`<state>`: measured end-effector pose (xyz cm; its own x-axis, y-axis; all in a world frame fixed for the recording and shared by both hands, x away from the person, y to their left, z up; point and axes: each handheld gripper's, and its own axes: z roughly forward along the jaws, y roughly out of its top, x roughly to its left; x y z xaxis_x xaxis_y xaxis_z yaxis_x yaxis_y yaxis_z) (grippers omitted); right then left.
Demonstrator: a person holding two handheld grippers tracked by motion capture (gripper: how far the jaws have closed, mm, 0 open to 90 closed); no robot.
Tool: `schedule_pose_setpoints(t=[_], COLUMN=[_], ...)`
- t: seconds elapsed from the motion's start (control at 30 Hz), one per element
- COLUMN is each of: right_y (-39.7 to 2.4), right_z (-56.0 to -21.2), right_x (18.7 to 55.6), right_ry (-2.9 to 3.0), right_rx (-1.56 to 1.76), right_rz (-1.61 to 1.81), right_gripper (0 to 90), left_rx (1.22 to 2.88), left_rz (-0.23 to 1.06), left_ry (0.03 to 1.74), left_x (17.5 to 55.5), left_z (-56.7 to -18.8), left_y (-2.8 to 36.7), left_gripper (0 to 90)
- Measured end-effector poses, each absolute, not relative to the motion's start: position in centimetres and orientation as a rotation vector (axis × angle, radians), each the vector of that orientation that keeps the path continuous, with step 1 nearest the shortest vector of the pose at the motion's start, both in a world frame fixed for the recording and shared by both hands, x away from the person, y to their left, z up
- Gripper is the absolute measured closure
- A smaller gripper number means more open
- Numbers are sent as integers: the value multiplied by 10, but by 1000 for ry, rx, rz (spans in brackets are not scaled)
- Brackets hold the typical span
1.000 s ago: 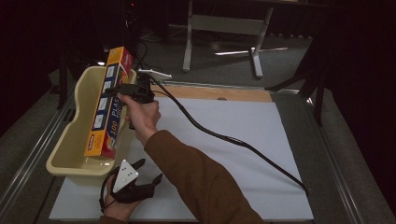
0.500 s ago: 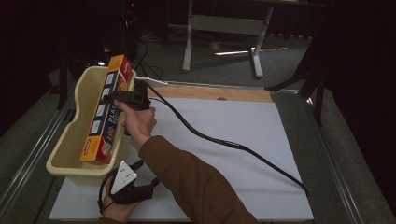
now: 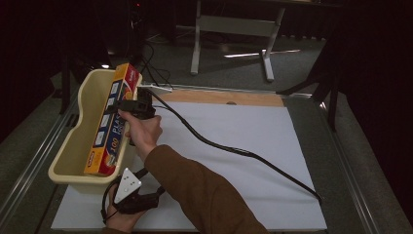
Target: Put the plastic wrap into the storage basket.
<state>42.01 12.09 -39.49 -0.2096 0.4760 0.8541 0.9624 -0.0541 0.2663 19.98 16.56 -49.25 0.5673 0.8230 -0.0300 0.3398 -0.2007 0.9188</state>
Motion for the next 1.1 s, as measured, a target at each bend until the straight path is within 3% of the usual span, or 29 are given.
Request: schedule_pose_setpoints(t=[1.1], right_y=[120], right_z=[-400], right_x=[425], right_ry=[-1791], right_rx=[-1585], right_rz=[-1057], right_gripper=[359], left_rx=[1773], left_rz=[594], left_ry=[975], left_x=[200], left_z=[-492], left_y=[169], left_gripper=[218])
